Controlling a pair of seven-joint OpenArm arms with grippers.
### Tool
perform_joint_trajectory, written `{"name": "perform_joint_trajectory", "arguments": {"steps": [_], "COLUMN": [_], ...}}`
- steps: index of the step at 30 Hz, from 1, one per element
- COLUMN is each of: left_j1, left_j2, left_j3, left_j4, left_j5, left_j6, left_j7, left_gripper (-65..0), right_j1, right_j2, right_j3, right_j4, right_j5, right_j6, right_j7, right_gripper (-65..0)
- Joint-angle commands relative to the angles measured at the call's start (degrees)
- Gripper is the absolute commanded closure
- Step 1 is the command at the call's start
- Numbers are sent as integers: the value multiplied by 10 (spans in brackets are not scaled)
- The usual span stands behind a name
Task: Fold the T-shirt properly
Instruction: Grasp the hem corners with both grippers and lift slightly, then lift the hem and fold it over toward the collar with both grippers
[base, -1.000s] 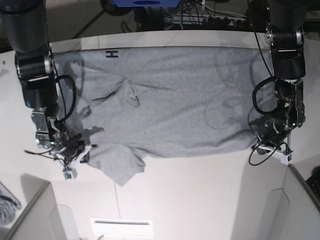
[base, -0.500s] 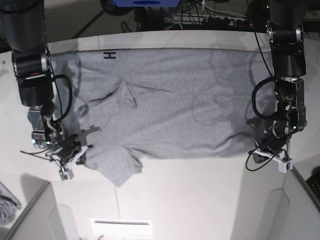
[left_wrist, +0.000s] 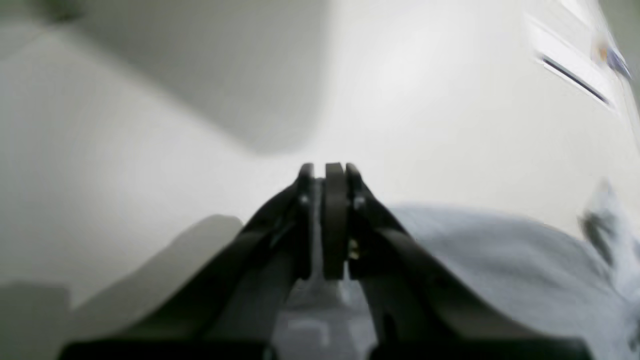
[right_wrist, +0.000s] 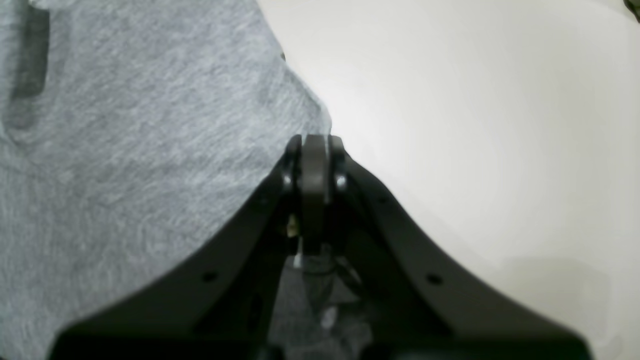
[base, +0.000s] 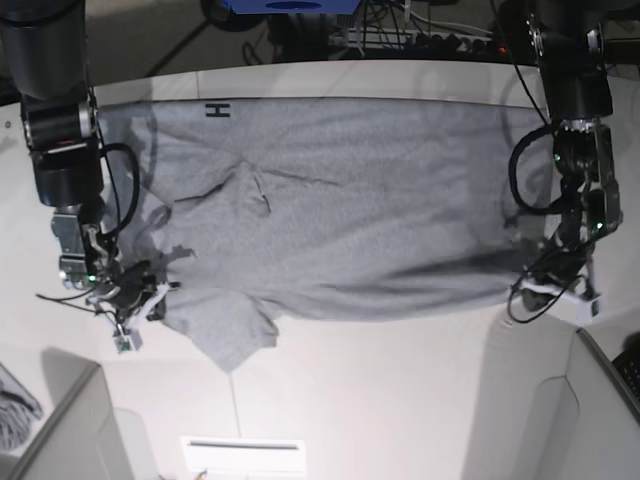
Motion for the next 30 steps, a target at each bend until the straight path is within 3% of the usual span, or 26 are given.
{"name": "perform_joint_trajectory", "arguments": {"steps": [1, 6, 16, 20, 30], "left_j1": [-8, -2, -1, 0, 37], "left_j2": [-12, -12, -12, -12, -12], "left_j3": [-13, -21, -21, -21, -22], "left_j4": [19, 35, 47, 47, 102], "left_j5": [-5, -5, -4, -4, -5], "left_j6": [-6, -6, -6, -6, -6], "left_j7": [-15, 27, 28, 28, 29], "left_gripper": [0, 0, 0, 0, 0], "right_j1": [15, 14, -9, -34, -74], "right_j2": [9, 9, 9, 9, 24], "right_j3": [3, 3, 28, 76, 84], "right_j4": [9, 9, 61, 116, 162], "right_j5": [3, 3, 3, 2, 3], "right_j6": [0, 0, 0, 0, 0], "right_j7": [11, 11, 9, -30, -62], "right_gripper": [0, 0, 0, 0, 0]}}
